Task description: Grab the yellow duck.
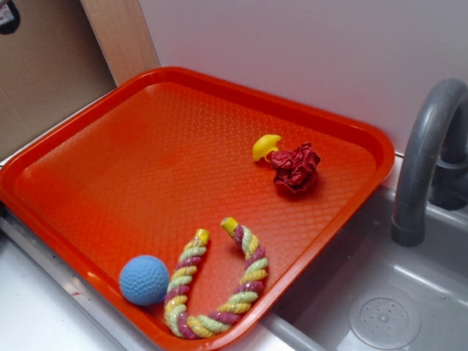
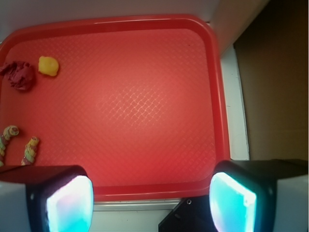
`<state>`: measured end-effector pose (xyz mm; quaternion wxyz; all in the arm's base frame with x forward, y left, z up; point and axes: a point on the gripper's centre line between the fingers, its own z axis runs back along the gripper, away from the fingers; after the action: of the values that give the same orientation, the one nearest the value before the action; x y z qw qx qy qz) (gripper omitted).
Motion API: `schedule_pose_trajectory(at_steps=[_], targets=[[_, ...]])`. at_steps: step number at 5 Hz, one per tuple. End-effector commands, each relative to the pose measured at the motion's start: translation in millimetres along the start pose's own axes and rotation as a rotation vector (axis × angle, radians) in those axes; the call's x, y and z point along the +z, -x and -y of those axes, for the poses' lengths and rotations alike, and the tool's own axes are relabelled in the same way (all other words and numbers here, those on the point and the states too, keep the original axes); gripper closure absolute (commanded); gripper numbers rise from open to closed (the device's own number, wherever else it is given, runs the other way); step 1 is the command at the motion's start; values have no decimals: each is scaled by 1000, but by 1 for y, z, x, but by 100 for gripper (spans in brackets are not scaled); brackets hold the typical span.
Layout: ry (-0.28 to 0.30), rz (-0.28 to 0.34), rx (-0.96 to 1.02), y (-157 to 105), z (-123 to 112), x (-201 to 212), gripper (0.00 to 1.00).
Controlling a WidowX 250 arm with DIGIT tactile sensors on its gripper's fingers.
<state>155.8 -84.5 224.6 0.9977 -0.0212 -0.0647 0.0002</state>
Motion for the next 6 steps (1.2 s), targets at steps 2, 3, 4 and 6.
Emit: schedule_pose_trajectory(at_steps=[2,3,4,6], targets=[[146,63,61,-89,106,-57,0],[113,46,29,-94,128,-83,0],[88,38,46,-104,143,-115,0],[46,10,9,-110,174,-156,0]])
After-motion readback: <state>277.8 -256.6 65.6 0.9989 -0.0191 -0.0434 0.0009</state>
